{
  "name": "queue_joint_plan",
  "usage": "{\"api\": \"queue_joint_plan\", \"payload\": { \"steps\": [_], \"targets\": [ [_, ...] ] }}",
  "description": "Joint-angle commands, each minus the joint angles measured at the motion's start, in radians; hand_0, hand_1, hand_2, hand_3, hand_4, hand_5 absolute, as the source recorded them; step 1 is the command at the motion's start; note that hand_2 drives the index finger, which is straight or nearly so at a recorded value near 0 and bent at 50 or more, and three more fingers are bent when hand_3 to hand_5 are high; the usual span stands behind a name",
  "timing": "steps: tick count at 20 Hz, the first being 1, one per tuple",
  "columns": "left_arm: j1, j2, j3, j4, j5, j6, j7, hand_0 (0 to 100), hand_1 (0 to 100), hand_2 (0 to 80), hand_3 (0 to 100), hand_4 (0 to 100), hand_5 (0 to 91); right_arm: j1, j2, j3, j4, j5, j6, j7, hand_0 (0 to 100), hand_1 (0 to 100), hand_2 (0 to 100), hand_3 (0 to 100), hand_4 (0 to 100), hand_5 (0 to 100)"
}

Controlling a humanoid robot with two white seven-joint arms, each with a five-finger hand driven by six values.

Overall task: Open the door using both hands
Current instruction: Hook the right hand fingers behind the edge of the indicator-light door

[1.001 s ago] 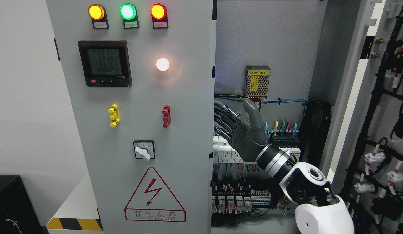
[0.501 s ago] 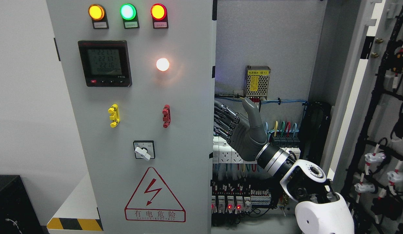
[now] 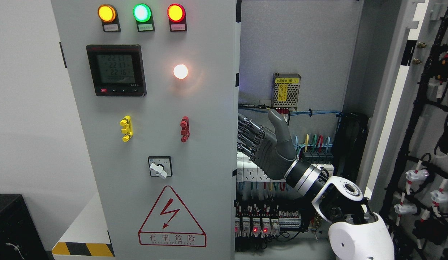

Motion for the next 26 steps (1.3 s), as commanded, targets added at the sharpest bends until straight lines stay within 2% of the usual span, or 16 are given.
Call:
{"api": "queue_joint_plan", "payload": {
  "steps": [1,5,26],
  "targets": [
    [0.0,0.001,0.029,0.0,0.025,0.0,0.0,0,0,0.0,0,0,0.0,-0.001,-0.001,-0.007,0.006,-0.001,-0.001,0.027,0,0,0,0,0,0],
    [0.0,-0.001,0.029,0.0,0.026,0.0,0.0,0,0,0.0,0,0,0.0,-0.002,-0.006,-0.007,0.006,-0.001,-0.001,0.048,0,0,0,0,0,0],
    [0.0,0.001,0.029,0.0,0.025,0.0,0.0,0,0,0.0,0,0,0.0,-0.018,-0.006,-0.005,0.007,0.001,0.001,0.05,0,0,0,0,0,0]
  ]
}}
